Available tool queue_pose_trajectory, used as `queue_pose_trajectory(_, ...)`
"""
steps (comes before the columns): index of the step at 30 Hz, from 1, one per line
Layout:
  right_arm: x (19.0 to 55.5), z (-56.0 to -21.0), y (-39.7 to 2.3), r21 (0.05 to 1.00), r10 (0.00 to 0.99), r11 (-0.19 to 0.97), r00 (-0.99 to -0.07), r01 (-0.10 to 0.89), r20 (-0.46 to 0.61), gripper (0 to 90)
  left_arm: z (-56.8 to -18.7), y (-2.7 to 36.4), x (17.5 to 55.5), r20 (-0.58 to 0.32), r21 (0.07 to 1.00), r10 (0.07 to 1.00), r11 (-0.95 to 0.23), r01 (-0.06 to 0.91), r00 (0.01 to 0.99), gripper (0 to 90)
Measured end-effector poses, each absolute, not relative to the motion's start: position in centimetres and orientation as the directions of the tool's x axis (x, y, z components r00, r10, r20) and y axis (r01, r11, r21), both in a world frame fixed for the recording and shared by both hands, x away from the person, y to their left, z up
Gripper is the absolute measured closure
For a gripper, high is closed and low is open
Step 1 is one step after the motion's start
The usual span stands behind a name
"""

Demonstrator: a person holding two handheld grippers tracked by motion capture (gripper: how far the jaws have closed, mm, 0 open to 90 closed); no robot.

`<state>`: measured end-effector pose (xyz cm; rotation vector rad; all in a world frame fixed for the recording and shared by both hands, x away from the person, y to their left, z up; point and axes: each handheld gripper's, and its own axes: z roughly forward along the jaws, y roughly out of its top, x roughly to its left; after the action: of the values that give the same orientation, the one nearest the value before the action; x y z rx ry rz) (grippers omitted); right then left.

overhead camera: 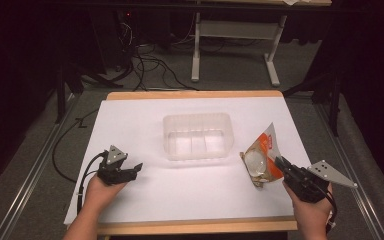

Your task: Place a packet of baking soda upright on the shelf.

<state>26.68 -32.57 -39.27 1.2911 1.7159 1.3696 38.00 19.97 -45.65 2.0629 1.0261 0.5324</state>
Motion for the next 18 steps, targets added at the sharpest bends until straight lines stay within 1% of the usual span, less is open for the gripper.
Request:
queue_pose_trajectory(9, 26.8, -39.7, -31.8, 0.943, 0.92, 0.035, -0.38, 0.331, 0.099, 75.1, -45.7, 19.9, 38.0, 0.036, 0.775, 0.803, -0.398, 0.491, 0.595, 32.1)
queue_pose_trajectory(16, 26.4, -40.3, -30.9, 0.942, 0.92, 0.072, -0.387, 0.329, 0.065, 66.6, -45.7, 19.9, 38.0, 0.038, 0.772, 0.799, -0.405, 0.49, 0.6, 32.0)
queue_pose_trajectory(18, 26.4, -40.5, -30.8, 0.94, 0.921, 0.076, -0.384, 0.333, 0.061, 66.2, -45.7, 19.9, 38.0, 0.039, 0.771, 0.798, -0.407, 0.49, 0.602, 32.0)
